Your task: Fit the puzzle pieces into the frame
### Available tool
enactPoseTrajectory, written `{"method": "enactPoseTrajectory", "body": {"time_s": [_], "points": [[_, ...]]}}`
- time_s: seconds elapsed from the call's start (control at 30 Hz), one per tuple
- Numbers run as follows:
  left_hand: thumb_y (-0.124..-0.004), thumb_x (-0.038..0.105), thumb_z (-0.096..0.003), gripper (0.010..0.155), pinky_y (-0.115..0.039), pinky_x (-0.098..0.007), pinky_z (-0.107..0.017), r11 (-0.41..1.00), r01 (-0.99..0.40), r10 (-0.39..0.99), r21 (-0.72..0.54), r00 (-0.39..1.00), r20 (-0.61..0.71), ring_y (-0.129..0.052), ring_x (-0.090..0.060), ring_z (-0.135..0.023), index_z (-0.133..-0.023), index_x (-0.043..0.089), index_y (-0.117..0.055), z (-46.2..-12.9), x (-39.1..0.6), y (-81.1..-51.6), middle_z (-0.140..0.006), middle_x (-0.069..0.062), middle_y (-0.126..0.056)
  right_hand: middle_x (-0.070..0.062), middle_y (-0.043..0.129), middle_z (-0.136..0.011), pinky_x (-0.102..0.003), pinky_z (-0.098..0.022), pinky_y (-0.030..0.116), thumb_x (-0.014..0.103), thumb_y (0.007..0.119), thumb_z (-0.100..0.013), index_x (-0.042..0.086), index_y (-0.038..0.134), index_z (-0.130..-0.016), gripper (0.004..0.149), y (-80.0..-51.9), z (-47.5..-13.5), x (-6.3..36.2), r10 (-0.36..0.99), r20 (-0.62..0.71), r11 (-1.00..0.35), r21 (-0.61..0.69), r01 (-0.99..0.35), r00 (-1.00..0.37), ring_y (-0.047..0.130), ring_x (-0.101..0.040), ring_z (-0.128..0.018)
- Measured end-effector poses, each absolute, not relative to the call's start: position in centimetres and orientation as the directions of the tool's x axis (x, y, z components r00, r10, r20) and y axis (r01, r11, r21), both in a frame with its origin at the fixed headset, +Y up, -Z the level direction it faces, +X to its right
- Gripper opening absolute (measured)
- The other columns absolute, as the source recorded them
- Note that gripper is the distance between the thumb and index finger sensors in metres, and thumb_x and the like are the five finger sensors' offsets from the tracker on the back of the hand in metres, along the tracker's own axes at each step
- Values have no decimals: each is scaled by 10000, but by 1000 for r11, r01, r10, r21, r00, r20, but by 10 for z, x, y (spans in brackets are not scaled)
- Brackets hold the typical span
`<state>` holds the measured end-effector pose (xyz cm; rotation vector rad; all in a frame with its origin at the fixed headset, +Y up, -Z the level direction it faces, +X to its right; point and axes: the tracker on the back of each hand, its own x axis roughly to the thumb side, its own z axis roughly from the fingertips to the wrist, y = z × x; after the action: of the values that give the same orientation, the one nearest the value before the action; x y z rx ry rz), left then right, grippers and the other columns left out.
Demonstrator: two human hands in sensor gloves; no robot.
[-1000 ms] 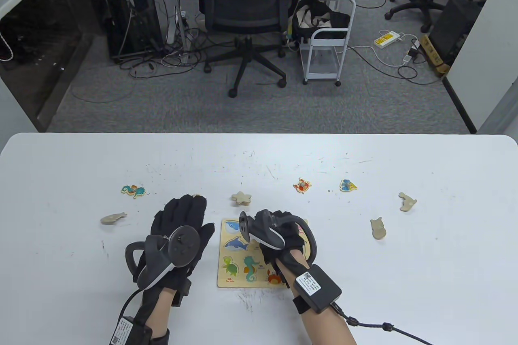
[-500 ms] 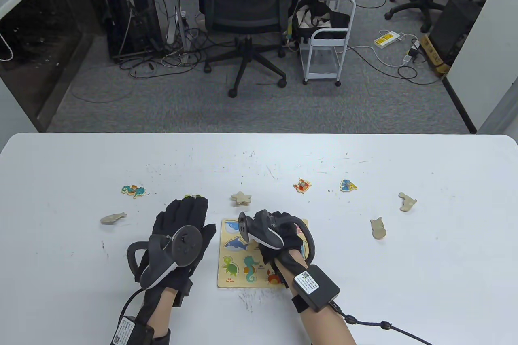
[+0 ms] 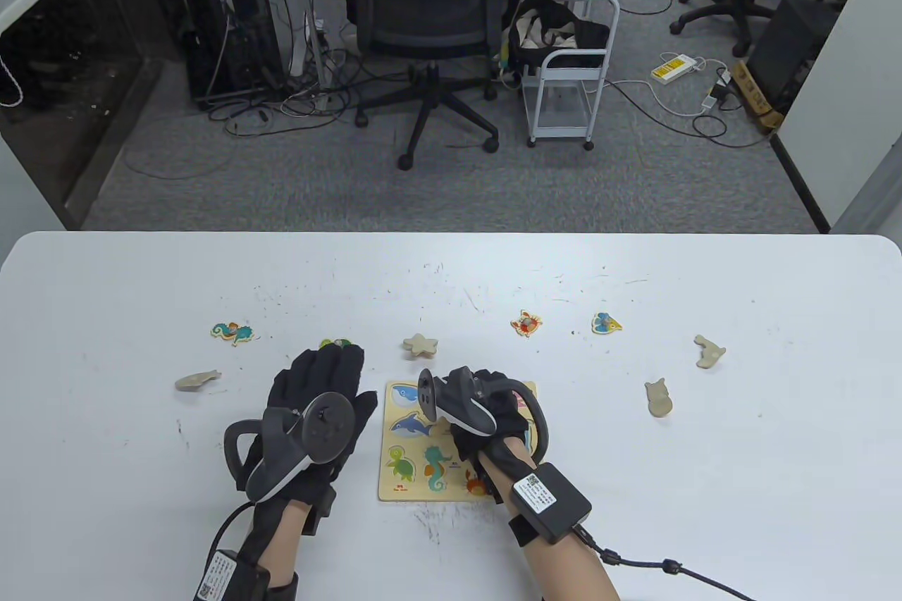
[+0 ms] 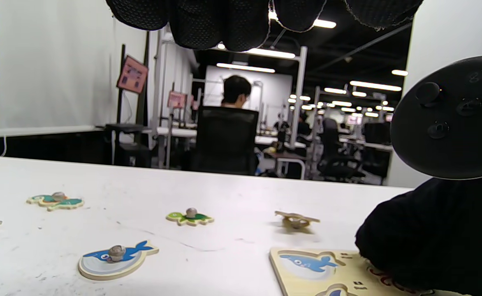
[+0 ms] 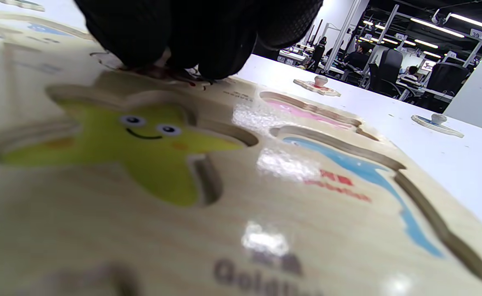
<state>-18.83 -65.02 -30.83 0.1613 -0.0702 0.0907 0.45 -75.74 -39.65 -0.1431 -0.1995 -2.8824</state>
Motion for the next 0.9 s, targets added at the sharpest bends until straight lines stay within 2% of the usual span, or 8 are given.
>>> {"method": "enactPoseTrajectory", "body": {"time_s": [0.17, 0.33, 0.6, 0.8, 0.9], "points": [[-636, 641, -514, 695, -594, -549, -822, 983, -103, 91, 155, 993, 80, -650, -318, -1128, -1148, 385, -512, -309, -189, -650, -1225, -9, -653, 163, 864, -891, -419, -698, 712, 465, 863, -392, 452, 768, -840, 459, -753, -397, 12, -223, 122, -962, 133, 239, -967, 921, -118, -800], [-637, 641, -514, 694, -596, -549, -821, 983, -103, 92, 151, 993, 77, -653, -321, -1126, -1147, 385, -513, -309, -189, -651, -1224, -10, -656, 157, 815, -950, -431, -726, 681, 487, 849, -392, 451, 716, -891, 517, -732, -394, 45, -196, 56, -973, 112, 201, -979, 877, -140, -867], [-636, 641, -514, 692, -598, -548, -820, 985, -93, 84, 147, 994, 69, -656, -320, -1125, -1146, 386, -515, -310, -190, -651, -1223, -10, -658, 141, 690, -1061, -456, -785, 596, 504, 838, -399, 458, 613, -962, 608, -703, -387, 146, -166, -186, -981, 133, 142, -969, 764, -183, -986], [-636, 641, -514, 692, -599, -548, -820, 987, -87, 78, 139, 995, 67, -656, -322, -1125, -1146, 386, -516, -310, -190, -652, -1223, -11, -658, 139, 639, -1093, -452, -805, 560, 514, 832, -402, 462, 563, -987, 646, -709, -385, 211, -167, -352, -975, 195, 102, -921, 720, -189, -1019], [-636, 640, -514, 692, -599, -549, -820, 988, -84, 76, 132, 995, 64, -658, -320, -1124, -1146, 384, -518, -311, -190, -652, -1222, -11, -659, 138, 626, -1101, -451, -810, 551, 517, 830, -404, 460, 551, -994, 655, -716, -385, 235, -133, -425, -975, 219, 41, -895, 711, -189, -1025]]}}
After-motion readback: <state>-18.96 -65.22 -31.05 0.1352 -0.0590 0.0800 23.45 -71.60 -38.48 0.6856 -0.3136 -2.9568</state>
